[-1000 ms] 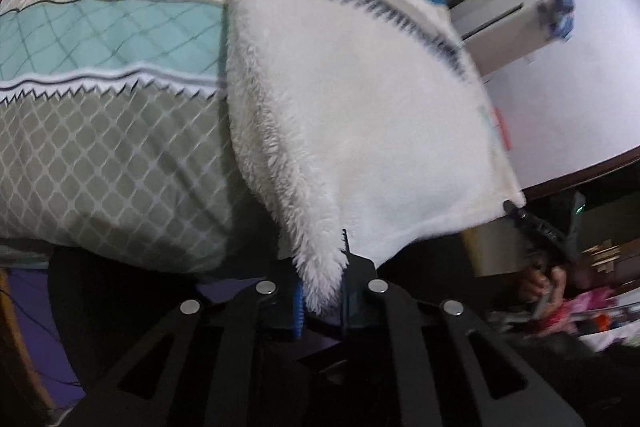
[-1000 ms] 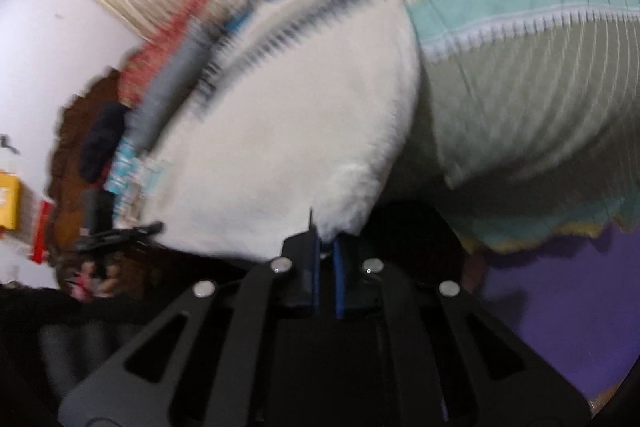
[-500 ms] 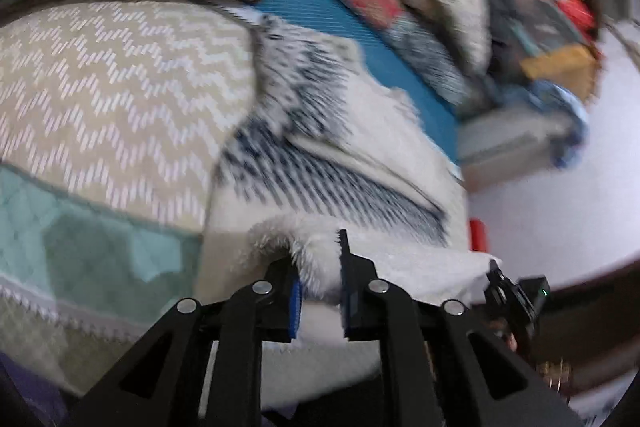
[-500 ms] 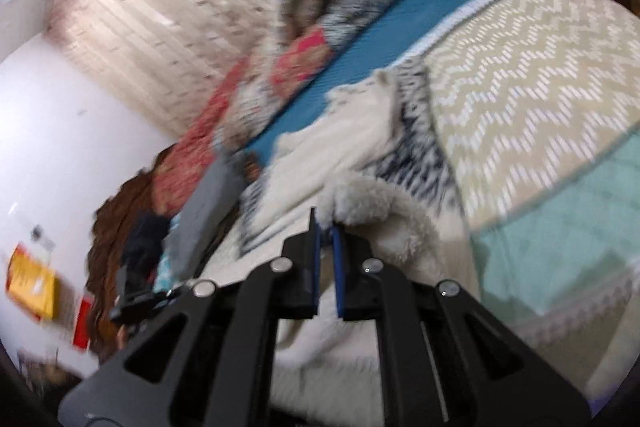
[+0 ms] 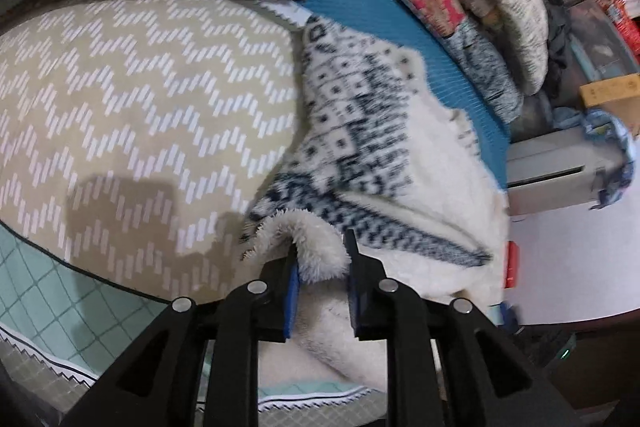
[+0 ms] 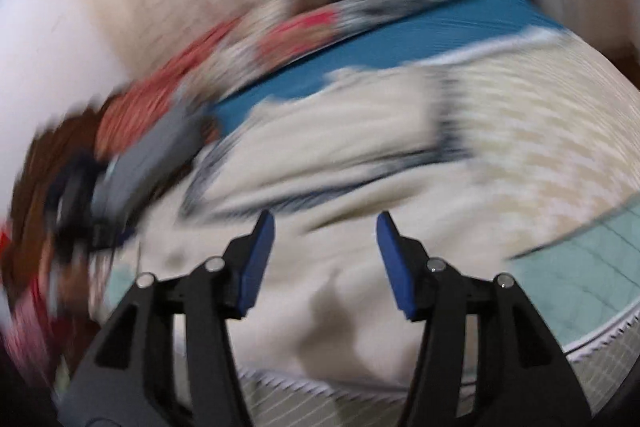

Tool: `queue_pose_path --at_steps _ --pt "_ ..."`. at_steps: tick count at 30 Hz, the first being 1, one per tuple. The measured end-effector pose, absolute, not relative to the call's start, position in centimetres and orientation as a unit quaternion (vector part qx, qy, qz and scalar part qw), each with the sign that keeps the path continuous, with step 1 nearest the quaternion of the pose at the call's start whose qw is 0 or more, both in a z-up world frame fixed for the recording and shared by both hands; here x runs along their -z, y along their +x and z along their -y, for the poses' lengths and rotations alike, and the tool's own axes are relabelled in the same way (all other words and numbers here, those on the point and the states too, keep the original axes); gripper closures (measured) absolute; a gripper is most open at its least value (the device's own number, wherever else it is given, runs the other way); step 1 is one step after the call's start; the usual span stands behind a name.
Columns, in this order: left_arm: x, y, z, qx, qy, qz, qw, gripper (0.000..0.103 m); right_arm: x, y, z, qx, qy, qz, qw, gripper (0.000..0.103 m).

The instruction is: Fold large clothes

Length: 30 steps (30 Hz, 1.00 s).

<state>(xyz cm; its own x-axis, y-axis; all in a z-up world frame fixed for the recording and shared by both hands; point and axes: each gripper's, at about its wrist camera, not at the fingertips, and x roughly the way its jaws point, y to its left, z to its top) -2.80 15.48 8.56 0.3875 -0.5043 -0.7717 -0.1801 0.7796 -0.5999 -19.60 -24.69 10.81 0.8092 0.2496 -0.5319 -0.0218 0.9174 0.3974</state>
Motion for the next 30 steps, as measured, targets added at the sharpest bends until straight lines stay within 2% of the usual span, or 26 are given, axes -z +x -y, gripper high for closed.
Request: queue_pose_path --at_steps 2,4,5,7,10,12,14,16,21,24,26,30 --pt "-9.3 -3.1 -15.8 0.112 -0.323 -0.539 0.77 0.089 -10.3 -18.1 20.7 -0.129 0.163 -0.338 0.918 0.056" --pt "-9.8 -3.3 -15.6 0.116 -0.323 -0.536 0.771 0.09 -8.6 -16.0 17.5 -0.159 0.148 -0.394 0.893 0.068" --pt "-10.0 -3.7 -15.7 0.112 -0.318 -0.536 0.774 0.091 -7.7 -14.5 16.4 -0.147 0.133 -0.417 0.887 0.069" --pt "-10.2 -4.4 -16.4 0.105 -0.315 -0.537 0.776 0.094 -6.8 -11.6 15.6 -0.112 0.131 -0.425 0.889 0.069" --pt "-10.1 -5.8 -18.2 0.094 -0.322 -0.534 0.776 0.095 -7.0 -8.5 17.0 -0.055 0.163 -0.387 0.906 0.069" --pt "-10.0 -6.7 -19.1 0.076 -0.313 -0.528 0.786 0.099 -6.3 -6.7 17.4 -0.041 0.168 -0.404 0.898 0.069" --pt "-9.6 -7.3 -19.1 0.074 -0.294 -0.532 0.791 0.103 -6.4 -7.1 16.9 -0.043 0.153 -0.403 0.901 0.069" --pt "-9.1 -7.6 -18.4 0.081 -0.273 -0.531 0.798 0.103 -7.4 -8.0 17.0 -0.06 0.159 -0.384 0.907 0.062" --pt "-6.7 -7.4 -15.5 0.088 -0.217 -0.546 0.804 0.103 -9.7 -11.7 13.8 -0.131 0.151 -0.353 0.914 0.061" --pt "-5.7 -7.8 -14.8 0.081 -0.204 -0.546 0.809 0.103 -9.5 -12.0 9.4 -0.203 0.124 -0.379 0.894 0.061" --pt "-5.2 -8.2 -14.9 0.074 -0.202 -0.545 0.811 0.103 -8.6 -10.5 5.7 -0.236 0.102 -0.409 0.876 0.068" --pt "-3.7 -9.0 -15.1 0.059 -0.197 -0.562 0.801 0.103 -6.2 -4.2 2.5 -0.204 0.125 -0.467 0.851 0.069"
